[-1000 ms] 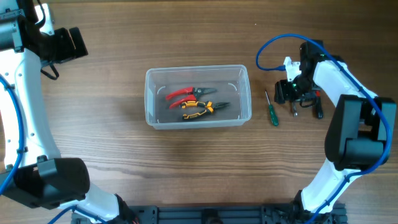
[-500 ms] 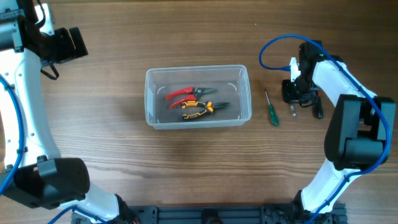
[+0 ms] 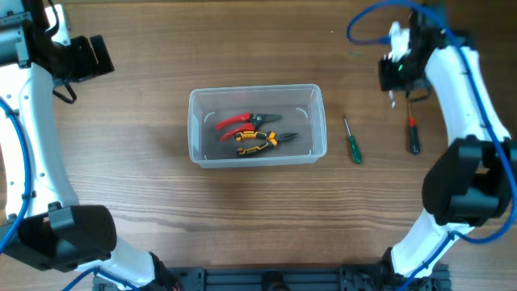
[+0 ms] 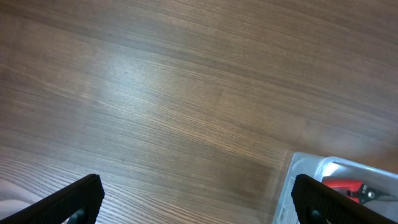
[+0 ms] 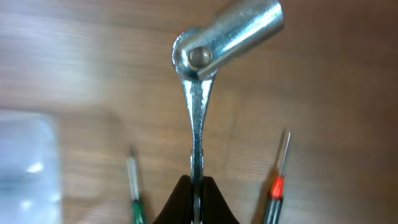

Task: Pack container
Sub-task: 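Carry the wrench with the right gripper and release into container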

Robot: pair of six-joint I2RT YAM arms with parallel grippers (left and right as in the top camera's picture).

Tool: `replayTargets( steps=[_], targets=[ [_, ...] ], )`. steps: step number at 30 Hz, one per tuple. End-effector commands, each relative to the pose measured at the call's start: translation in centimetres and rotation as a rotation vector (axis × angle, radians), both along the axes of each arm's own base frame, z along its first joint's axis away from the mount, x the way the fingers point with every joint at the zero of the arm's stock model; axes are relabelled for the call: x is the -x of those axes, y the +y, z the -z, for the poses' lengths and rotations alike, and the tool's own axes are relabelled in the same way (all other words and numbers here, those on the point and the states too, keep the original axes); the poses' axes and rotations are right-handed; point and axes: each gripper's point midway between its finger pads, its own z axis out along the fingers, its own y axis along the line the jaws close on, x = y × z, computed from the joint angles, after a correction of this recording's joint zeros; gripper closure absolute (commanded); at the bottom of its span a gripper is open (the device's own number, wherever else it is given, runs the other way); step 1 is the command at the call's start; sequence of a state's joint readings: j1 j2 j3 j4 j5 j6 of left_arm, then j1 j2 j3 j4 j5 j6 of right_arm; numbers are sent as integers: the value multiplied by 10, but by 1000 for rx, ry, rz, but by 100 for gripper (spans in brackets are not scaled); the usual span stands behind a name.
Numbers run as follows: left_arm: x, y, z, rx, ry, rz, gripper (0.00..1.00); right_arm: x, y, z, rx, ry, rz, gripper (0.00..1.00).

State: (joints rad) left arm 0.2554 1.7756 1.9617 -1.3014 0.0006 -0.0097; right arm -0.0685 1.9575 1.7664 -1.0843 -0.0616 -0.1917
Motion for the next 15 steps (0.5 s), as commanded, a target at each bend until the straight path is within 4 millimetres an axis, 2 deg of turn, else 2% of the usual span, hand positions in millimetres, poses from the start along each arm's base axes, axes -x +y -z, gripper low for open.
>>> replayTargets(
  steps=[1, 3, 4, 6, 7, 8, 11, 13, 15],
  targets=[
    [-1, 2, 3, 6, 6, -10, 0, -4, 71, -95, -150, -229, -362, 96],
    [-1, 2, 3, 6, 6, -10, 0, 11, 107, -114, -199, -262, -514, 96],
    [-1, 2, 3, 6, 6, -10, 0, 26, 135, -120, -227, -260, -616, 96],
    [-1, 2, 3, 6, 6, -10, 0, 55, 184, -119, -271, -218, -777, 96],
    [-1, 2, 3, 6, 6, -10, 0, 68, 202, -117, -270, -203, -858, 96],
    [-1, 2, 3, 6, 6, -10, 0, 88, 226, -114, -253, -194, -1009, 96],
    [-1, 2, 3, 6, 6, -10, 0, 118, 264, -110, -221, -208, -1263, 96],
    [-1, 2, 3, 6, 6, -10, 0, 141, 289, -100, -181, -229, -1489, 96],
    [-1, 2, 3, 6, 6, -10, 0, 141, 296, -84, -128, -216, -1541, 96]
  ],
)
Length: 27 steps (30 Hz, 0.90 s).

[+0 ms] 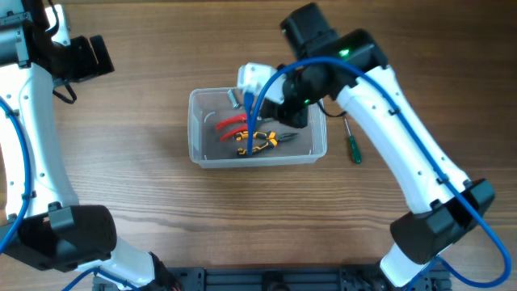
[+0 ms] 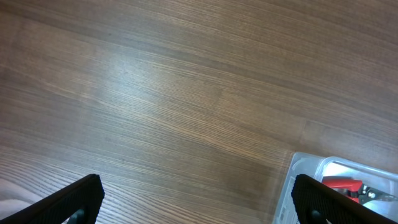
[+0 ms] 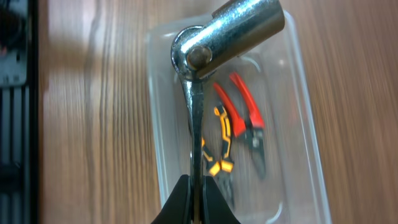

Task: Pack container
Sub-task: 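Carry the wrench with the right gripper and release into container, then move the right gripper to the green screwdriver and grasp it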

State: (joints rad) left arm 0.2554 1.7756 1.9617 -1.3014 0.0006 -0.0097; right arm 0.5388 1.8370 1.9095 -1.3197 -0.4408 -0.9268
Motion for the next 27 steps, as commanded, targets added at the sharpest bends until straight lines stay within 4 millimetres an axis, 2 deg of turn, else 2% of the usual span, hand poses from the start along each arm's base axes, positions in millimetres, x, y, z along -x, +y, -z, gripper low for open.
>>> replayTargets(
  steps=[1, 5, 6, 7, 12, 16, 18, 21, 23, 25, 26, 27],
  targets=[
    [-1, 2, 3, 6, 6, -10, 0, 0, 6, 26, 78, -78, -130, 96],
    [-1, 2, 3, 6, 6, -10, 0, -23, -4, 90, 228, -66, -102, 96],
    [-1, 2, 3, 6, 6, -10, 0, -32, -4, 109, 259, -62, -78, 96],
    [-1, 2, 3, 6, 6, -10, 0, -38, -2, 120, 265, -52, -57, 96],
    [-1, 2, 3, 6, 6, -10, 0, -60, 5, 159, 259, -4, 63, 96],
    [-1, 2, 3, 6, 6, -10, 0, -70, -5, 190, 279, 72, 177, 91],
    [-1, 2, 3, 6, 6, -10, 0, -71, -9, 197, 290, 95, 198, 90],
    [-1, 2, 3, 6, 6, -10, 0, -72, -8, 198, 288, 94, 199, 88],
    [-1, 2, 3, 6, 6, -10, 0, -74, -5, 190, 272, 98, 253, 89],
    [-1, 2, 3, 6, 6, -10, 0, -84, 0, 157, 223, 76, 334, 88],
    [-1, 2, 3, 6, 6, -10, 0, -88, 3, 134, 187, 62, 387, 88],
    [-1, 2, 3, 6, 6, -10, 0, -92, 5, 103, 133, 47, 462, 89]
  ],
)
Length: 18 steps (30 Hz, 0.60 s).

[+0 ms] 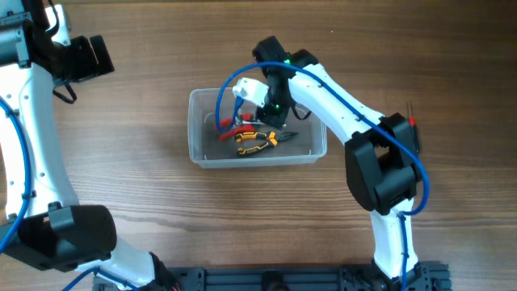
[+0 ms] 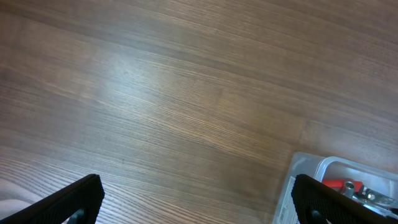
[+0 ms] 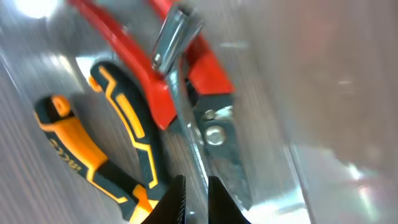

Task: Pack container
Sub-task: 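Move the right gripper to the green screwdriver and grasp it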

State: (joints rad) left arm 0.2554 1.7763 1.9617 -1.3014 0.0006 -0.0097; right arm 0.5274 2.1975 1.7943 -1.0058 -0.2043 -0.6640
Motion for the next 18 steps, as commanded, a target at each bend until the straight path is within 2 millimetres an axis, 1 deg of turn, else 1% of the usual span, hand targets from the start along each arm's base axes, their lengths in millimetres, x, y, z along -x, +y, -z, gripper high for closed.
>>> replayTargets(
  steps=[1, 2, 3, 4, 5, 6, 7, 8, 9, 10, 11, 13, 14, 15, 17, 18],
  targets=[
    [-1, 2, 3, 5, 5, -10, 0, -18, 8, -110, -150, -145, 241, 89],
    [-1, 2, 3, 5, 5, -10, 0, -21, -4, -134, -155, -183, 355, 88],
    [-1, 2, 3, 5, 5, -10, 0, -25, -31, -164, -143, -244, 543, 83],
    [-1, 2, 3, 5, 5, -10, 0, -24, -60, -182, -120, -280, 670, 80],
    [-1, 2, 3, 5, 5, -10, 0, -21, -84, -192, -93, -291, 740, 78],
    [-1, 2, 3, 5, 5, -10, 0, -17, -102, -195, -69, -282, 785, 77],
    [-1, 2, 3, 5, 5, -10, 0, -9, -130, -192, -20, -242, 837, 76],
    [-1, 2, 3, 5, 5, -10, 0, -3, -155, -184, 29, -197, 884, 71],
    [-1, 2, 3, 5, 5, -10, 0, 1, -177, -172, 67, -154, 933, 70],
    [-1, 2, 3, 5, 5, -10, 0, 4, -192, -160, 85, -113, 970, 71],
    [-1, 2, 3, 5, 5, -10, 0, 6, -200, -147, 85, -75, 991, 71],
    [-1, 2, 3, 5, 5, -10, 0, 12, -208, -110, 90, -3, 1002, 71],
    [-1, 2, 3, 5, 5, -10, 0, 17, -210, -88, 108, 16, 989, 71],
    [-1, 2, 3, 5, 5, -10, 0, 20, -209, -77, 112, 29, 989, 71],
    [-1, 2, 3, 5, 5, -10, 0, 37, -210, -43, 142, 85, 985, 70],
    [-1, 2, 3, 5, 5, -10, 0, 46, -211, -30, 156, 109, 985, 70]
  ],
)
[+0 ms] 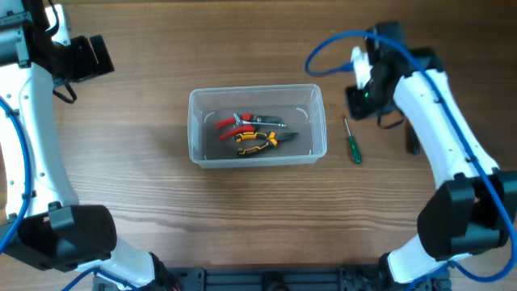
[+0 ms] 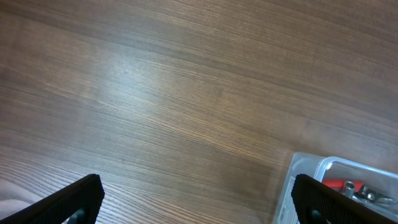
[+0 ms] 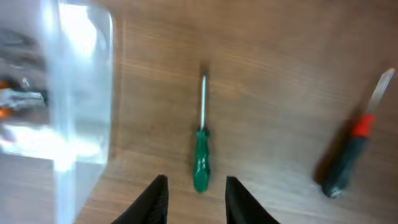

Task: Pack container
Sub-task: 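Move the right gripper to the green screwdriver and grasp it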

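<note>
The clear plastic container (image 1: 194, 152) stands mid-table and holds red pliers (image 1: 226, 124), yellow-black pliers (image 1: 257, 145) and a silver socket wrench (image 1: 266, 122). To its right a green screwdriver (image 1: 353, 145) lies on the wood. My right gripper (image 1: 361, 99) hovers above it, open and empty. In the right wrist view the green screwdriver (image 3: 201, 163) lies just ahead of the gripper (image 3: 196, 190), with a red-and-black screwdriver (image 3: 347, 163) further right. My left gripper (image 2: 198, 200) is open at the far left, holding nothing.
The right arm covers most of the red-and-black screwdriver in the overhead view. A corner of the container (image 2: 308, 186) shows at the lower right of the left wrist view. Bare wooden tabletop (image 1: 145, 218) surrounds the container.
My right gripper was down in the container, shut on the silver wrench. Now the wrench lies in the container and the gripper is open over the green screwdriver to the right.
My right gripper first held the silver wrench at the right, above the two screwdrivers. Then it held it over the container, then down among the pliers. Now the wrench rests inside and the gripper is back at the right, open. The left arm has stayed still.
</note>
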Robot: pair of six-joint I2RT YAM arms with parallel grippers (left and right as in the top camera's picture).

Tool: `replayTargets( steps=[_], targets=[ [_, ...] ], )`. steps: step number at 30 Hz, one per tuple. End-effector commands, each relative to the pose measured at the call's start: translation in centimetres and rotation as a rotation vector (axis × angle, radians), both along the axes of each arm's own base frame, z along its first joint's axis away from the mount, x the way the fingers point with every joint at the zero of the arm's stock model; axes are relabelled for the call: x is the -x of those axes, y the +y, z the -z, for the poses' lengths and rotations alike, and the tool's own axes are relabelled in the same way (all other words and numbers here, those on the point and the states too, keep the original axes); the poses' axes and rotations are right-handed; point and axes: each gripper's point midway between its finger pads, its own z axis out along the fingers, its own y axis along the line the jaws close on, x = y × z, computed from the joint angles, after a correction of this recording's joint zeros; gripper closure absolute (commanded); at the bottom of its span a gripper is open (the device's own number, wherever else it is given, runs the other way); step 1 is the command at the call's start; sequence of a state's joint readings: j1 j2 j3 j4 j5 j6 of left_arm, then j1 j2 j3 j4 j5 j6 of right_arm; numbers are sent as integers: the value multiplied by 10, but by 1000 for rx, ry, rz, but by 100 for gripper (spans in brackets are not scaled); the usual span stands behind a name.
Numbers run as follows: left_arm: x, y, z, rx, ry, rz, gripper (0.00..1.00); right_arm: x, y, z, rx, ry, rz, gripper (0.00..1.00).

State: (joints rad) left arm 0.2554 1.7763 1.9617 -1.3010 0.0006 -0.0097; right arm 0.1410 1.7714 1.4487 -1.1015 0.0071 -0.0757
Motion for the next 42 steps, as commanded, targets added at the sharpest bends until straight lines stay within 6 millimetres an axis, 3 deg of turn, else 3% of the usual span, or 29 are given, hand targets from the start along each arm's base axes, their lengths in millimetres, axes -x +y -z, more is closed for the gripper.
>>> replayTargets(
  steps=[1, 3, 6, 9, 13, 15, 23, 30, 37, 42],
  targets=[
    [-1, 2, 3, 6, 5, -10, 0, 28, 2, 41, -14, 97, -4, 70],
    [-1, 2, 3, 6, 5, -10, 0, 43, 0, 60, -14, 138, 23, 70],
    [-1, 2, 3, 6, 5, -10, 0, 57, -1, 72, -13, 181, 49, 69],
    [-1, 2, 3, 6, 5, -10, 0, 56, -1, 80, -15, 163, 48, 55],
    [-1, 2, 3, 6, 5, -10, 0, 49, 9, 81, -75, 137, 50, 44],
    [-1, 2, 3, 6, 5, -10, 0, 44, 14, 79, -139, 125, 85, 44],
    [-1, 2, 3, 6, 5, -10, 0, 43, -10, 80, -148, 128, 143, 47],
    [-1, 2, 3, 6, 5, -10, 0, 62, -14, 106, -124, 148, 74, 49],
    [-1, 2, 3, 6, 5, -9, 0, 46, -17, 109, -105, 76, 71, 49],
    [-1, 2, 3, 6, 5, -10, 0, 50, -27, 110, -43, 85, 37, 57]
  ],
)
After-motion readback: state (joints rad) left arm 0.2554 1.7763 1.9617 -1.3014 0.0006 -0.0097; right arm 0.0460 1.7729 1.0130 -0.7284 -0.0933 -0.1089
